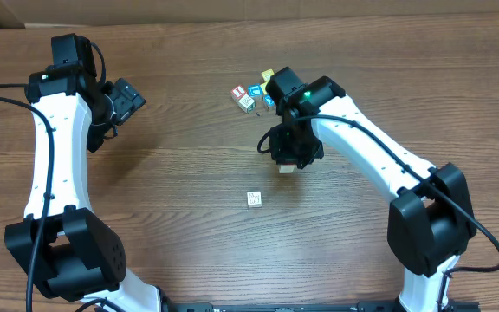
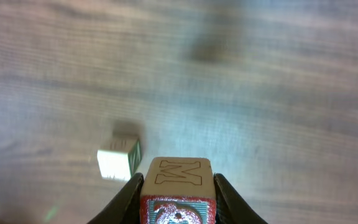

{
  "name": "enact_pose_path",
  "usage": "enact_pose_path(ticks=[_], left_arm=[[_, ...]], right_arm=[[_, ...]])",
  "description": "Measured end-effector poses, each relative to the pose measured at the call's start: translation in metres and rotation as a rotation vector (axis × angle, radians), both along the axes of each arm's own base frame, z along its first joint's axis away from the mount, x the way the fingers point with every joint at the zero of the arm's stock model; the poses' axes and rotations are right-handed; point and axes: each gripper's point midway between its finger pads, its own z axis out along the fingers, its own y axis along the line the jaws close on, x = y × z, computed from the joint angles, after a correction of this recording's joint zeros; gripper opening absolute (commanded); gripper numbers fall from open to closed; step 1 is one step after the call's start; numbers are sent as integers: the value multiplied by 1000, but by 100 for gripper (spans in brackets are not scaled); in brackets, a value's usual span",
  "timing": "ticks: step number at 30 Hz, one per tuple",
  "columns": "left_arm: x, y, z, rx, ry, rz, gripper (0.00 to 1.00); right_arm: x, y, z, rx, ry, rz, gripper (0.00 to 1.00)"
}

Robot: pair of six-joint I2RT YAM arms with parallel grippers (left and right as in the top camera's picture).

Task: Flip 3 blocks
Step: 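Grasp the red-O block with the right gripper and lift it, then rotate the red-O block and place it beside the cat block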

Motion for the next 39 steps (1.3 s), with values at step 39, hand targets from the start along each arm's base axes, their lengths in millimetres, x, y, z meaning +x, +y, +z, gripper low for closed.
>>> enact_pose_path(ticks=[39], left_arm=[[0, 0, 0, 0, 0, 0, 100]], right_arm=[[-47, 18, -74, -104, -13, -86, 43]])
